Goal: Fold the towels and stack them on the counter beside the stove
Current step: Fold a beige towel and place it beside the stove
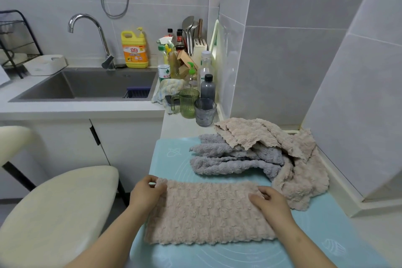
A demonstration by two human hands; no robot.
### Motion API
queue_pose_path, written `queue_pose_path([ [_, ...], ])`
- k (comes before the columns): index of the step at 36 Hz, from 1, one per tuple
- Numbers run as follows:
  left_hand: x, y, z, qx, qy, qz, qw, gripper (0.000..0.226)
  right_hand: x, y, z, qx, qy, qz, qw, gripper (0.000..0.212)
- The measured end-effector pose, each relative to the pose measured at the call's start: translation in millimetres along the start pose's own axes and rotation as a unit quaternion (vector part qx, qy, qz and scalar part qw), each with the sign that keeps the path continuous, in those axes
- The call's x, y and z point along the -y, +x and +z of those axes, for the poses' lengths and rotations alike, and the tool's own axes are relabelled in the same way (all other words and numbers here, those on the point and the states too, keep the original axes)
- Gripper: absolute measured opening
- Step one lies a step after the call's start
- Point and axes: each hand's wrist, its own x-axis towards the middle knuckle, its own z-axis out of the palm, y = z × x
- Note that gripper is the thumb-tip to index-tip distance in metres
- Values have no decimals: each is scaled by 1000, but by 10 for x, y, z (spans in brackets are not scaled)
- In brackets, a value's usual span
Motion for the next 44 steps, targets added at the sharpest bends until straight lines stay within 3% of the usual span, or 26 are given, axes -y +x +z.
queue_pose_path([
  [3, -62, -26, 7, 50, 37, 22, 998, 12, -10, 11, 2, 2, -25, 3, 1000, 23],
  [6, -93, -14, 20, 38, 35, 60, 997, 9, -16, 43, -19, -42, -31, -27, 998, 10],
  [8, -92, -8, 29, 28, 33, 66, 997, 7, -26, 48, -25, -59, -29, -34, 997, 13],
  [12, -79, -72, 51, 60, 89, 44, 993, 48, -29, 4, -14, -22, -38, -9, 999, 35],
  [14, -82, -96, 52, 92, 138, 67, 984, 74, 14, -47, -32, -3, -53, -9, 999, 44],
  [16, -91, -110, 39, 136, 200, 98, 965, 85, 58, -89, -57, 25, -83, -11, 996, 52],
  [20, -122, -132, -11, 204, 287, 114, 929, 59, 91, -99, -71, 60, -151, 7, 987, 63],
  [23, -100, -115, -44, 171, 262, 129, 941, 26, 103, -104, -77, 31, -127, -5, 991, 56],
  [26, -57, -131, -66, 122, 276, 152, 941, 19, 98, -131, -79, 13, -122, -11, 992, 49],
  [29, 69, -189, 16, 29, 398, 179, 899, 40, 90, -162, -76, 37, -148, 10, 988, 63],
  [31, 91, -286, 122, -33, 403, 258, 878, 47, 100, -177, -70, 43, -145, 15, 988, 67],
  [33, 47, -387, 217, 9, 411, 308, 858, 57, 98, -181, -59, 58, -141, 9, 988, 71],
  [35, 92, -448, 370, 82, 434, 318, 839, 88, 92, -187, -47, 69, -135, 5, 988, 75],
  [36, 101, -480, 424, 129, 438, 284, 844, 93, 91, -197, -42, 72, -132, 1, 989, 76],
  [40, 150, -512, 567, 169, 526, 226, 803, 64, 83, -227, -37, 84, -131, -10, 988, 77],
  [44, 96, -545, 576, 165, 522, 238, 802, 71, 42, -213, -34, 74, -123, -9, 990, 74],
])
